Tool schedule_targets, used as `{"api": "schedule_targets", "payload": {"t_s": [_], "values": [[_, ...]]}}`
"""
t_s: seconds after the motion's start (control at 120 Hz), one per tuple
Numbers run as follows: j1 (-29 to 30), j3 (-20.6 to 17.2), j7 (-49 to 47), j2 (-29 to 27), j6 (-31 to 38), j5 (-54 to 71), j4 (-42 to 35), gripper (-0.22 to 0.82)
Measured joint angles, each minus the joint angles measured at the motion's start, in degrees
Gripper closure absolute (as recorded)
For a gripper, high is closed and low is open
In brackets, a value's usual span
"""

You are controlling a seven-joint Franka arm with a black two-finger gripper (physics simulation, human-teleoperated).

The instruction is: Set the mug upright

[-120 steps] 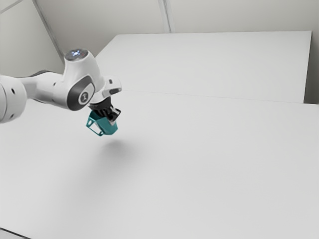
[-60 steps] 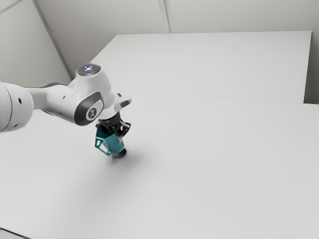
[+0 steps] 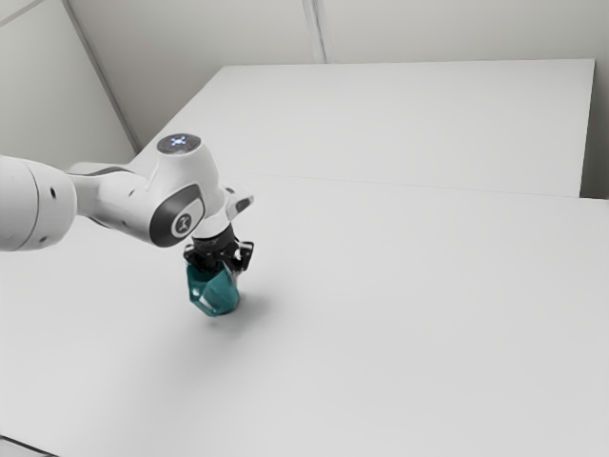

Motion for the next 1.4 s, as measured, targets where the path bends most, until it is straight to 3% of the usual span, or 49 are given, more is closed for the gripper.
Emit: {"api": "schedule_targets", "payload": {"t_s": [0.175,0.408,0.725,1.217,1.4], "values": [[-0.6,-0.7,-1.7,-0.3,-0.2,-0.4,0.1,0.26],[-1.0,-0.7,-3.4,-3.3,-1.9,-0.5,0.0,0.09],[-1.8,-1.1,-4.5,-9.4,-8.8,-0.8,2.9,0.02],[-2.9,-1.7,3.0,-6.3,-26.4,-0.7,26.3,0.00],[-2.9,-1.7,5.7,-6.1,-32.1,-0.5,30.2,0.00]]}}
